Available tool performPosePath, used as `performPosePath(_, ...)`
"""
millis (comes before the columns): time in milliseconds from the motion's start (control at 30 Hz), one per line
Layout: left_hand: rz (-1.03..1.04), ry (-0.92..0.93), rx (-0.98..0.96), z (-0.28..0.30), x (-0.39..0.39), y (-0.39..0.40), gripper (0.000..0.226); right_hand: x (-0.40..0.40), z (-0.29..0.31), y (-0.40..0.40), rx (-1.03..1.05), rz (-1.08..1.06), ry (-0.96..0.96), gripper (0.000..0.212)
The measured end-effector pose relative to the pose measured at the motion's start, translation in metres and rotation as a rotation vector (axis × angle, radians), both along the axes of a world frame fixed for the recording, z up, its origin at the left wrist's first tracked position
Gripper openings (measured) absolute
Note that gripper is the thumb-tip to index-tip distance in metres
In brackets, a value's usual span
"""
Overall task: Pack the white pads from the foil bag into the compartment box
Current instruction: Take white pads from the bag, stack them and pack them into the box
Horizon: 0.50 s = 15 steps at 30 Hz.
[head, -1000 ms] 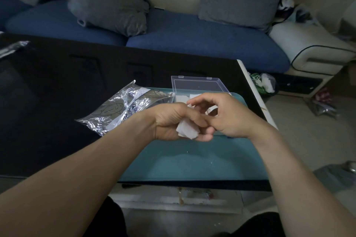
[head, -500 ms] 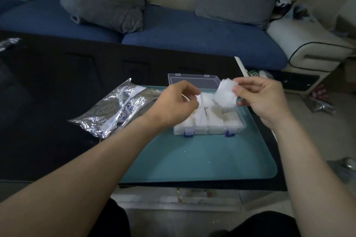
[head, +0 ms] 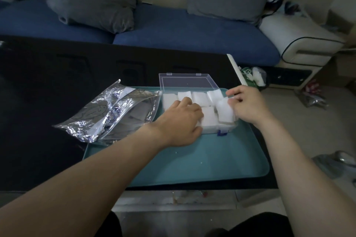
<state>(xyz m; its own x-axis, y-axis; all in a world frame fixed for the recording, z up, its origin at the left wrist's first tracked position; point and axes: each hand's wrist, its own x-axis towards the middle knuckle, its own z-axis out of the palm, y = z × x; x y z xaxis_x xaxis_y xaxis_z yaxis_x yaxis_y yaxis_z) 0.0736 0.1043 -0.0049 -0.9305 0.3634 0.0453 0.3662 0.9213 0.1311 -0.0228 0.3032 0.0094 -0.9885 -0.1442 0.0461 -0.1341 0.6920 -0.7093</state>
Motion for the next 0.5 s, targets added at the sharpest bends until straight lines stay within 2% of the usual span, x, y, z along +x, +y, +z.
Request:
performPosePath(133, 0.014, -0.02, -0.06, -0.0023, -0.0023, 0.0028, 0.062, 0.0001, -0.0039, -0.0023, 0.149, -0.018, -0.022, 0.012)
performPosePath(300, 0.017, 0.023, -0.051, -0.0023, -0.0026, 0.0057, 0.051, 0.0017, 0.0018, -0.0075, 0.29, 0.007, -0.022, 0.009)
performPosePath(367, 0.017, 0.062, -0.019, -0.0023, -0.003, 0.0076, 0.053, 0.0042, 0.0008, -0.0087, 0.225, 0.022, -0.062, 0.007)
performPosePath(500, 0.01, 0.081, 0.006, -0.0009, -0.004, 0.0103, 0.055, 0.0057, 0.0056, -0.002, -0.129, -0.046, -0.162, 0.014)
